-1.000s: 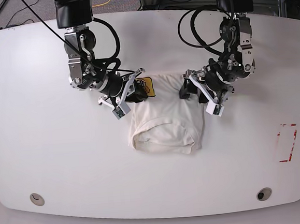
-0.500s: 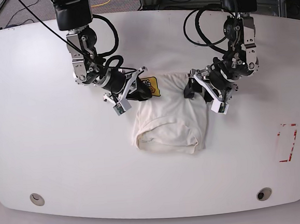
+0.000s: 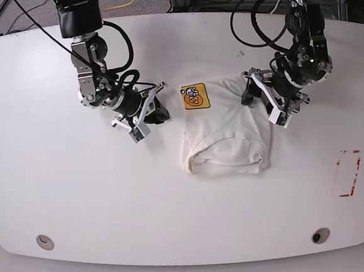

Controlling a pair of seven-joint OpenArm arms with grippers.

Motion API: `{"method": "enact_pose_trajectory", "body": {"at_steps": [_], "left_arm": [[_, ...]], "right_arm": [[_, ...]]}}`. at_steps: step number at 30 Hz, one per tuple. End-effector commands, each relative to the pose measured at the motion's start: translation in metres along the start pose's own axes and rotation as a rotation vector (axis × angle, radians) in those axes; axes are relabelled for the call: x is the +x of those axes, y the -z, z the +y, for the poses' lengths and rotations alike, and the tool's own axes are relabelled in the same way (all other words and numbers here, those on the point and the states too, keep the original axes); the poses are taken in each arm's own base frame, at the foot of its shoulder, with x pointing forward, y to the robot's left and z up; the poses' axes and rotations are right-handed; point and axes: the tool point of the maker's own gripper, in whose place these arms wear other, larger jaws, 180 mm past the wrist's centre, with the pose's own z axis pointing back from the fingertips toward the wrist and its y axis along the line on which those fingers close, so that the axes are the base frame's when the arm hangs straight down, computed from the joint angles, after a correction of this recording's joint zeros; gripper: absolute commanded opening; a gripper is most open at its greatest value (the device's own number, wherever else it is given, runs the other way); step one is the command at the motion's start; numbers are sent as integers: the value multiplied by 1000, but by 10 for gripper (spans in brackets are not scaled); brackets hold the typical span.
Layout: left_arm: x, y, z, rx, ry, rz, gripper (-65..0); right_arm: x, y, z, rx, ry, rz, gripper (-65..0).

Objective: Layout the t-shirt on the table in an organized manner, then fold the t-shirt properly

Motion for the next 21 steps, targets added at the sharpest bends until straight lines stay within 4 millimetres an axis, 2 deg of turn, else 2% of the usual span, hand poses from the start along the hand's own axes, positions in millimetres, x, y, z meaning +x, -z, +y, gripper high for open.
{"method": "enact_pose_trajectory", "body": {"at_steps": [1, 6, 12, 16, 19, 21], "left_arm": [[37, -14, 0, 12, 60, -88, -265], [79, -30, -5, 25, 156, -178, -265], [133, -30, -21, -7, 125, -319, -265], [157, -13, -41, -50, 66, -354, -265], [165, 3, -51, -63, 52, -348, -265], [170, 19, -66, -87, 29, -370, -265]], "right_arm": [[39, -10, 6, 8, -72, -71, -569], [66, -36, 9, -37, -144, -99, -569], [103, -66, 23, -77, -258, -153, -569], [113, -80, 29, -99, -308, -168, -569], [119, -91, 22, -132, -310, -191, -569], [116, -98, 11, -163, -287, -191, -568]]}}
